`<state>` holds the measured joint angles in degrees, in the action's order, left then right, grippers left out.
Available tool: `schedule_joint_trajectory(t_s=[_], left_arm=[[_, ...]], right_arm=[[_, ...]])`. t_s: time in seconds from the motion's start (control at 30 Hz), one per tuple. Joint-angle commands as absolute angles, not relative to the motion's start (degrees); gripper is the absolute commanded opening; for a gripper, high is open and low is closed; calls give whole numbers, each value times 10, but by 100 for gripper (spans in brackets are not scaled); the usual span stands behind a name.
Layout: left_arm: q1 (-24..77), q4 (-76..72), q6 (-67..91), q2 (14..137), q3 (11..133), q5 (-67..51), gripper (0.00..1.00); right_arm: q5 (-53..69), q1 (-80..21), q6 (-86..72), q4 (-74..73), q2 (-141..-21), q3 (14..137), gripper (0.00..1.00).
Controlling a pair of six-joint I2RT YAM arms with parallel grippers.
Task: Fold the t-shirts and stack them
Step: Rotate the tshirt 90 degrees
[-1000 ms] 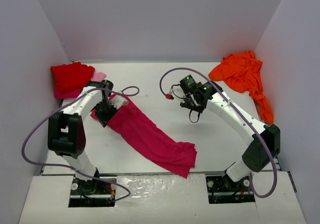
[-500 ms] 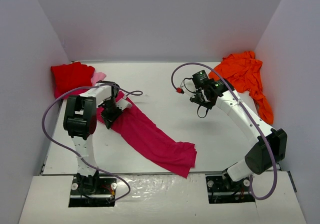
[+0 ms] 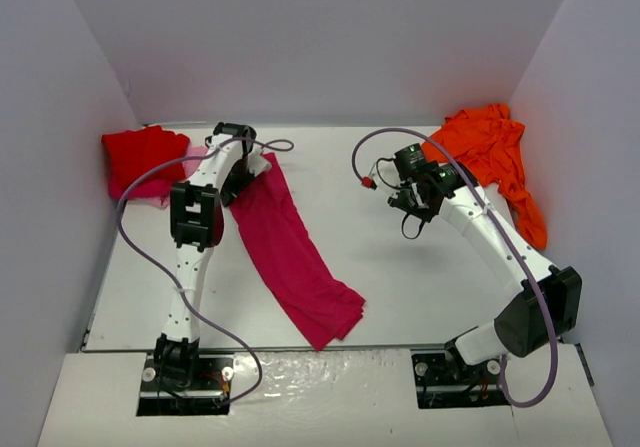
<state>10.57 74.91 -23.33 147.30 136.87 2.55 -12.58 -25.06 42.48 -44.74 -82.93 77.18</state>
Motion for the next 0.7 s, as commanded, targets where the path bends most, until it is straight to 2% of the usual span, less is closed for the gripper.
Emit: schedule_joint_trajectory(t_s=[0.0,0.07,0.23,0.4,0.53,0.6,0.67], left_arm=[[158,735,-261,1583,1586,58,0],[174,711,-284,1598,1599,78,0],[233,554,-289,1558,1525,66,0],[278,509,-273,1562,1562,27,4],[316,461,-278,1555,1558,46,11],[323,440,-279,1557,1565,65,21],[322,433,-274,1560,1580,75,24]], right_arm=[[-119,-245,410,-449,-819,760,26],[-117,-245,401,-448,-829,759,26],[-109,-246,381,-448,-859,761,24],[-97,-246,371,-443,-888,772,24],[-86,-246,364,-439,-904,776,23],[-81,-247,359,-435,-908,776,23],[-78,-246,356,-430,-909,775,22]])
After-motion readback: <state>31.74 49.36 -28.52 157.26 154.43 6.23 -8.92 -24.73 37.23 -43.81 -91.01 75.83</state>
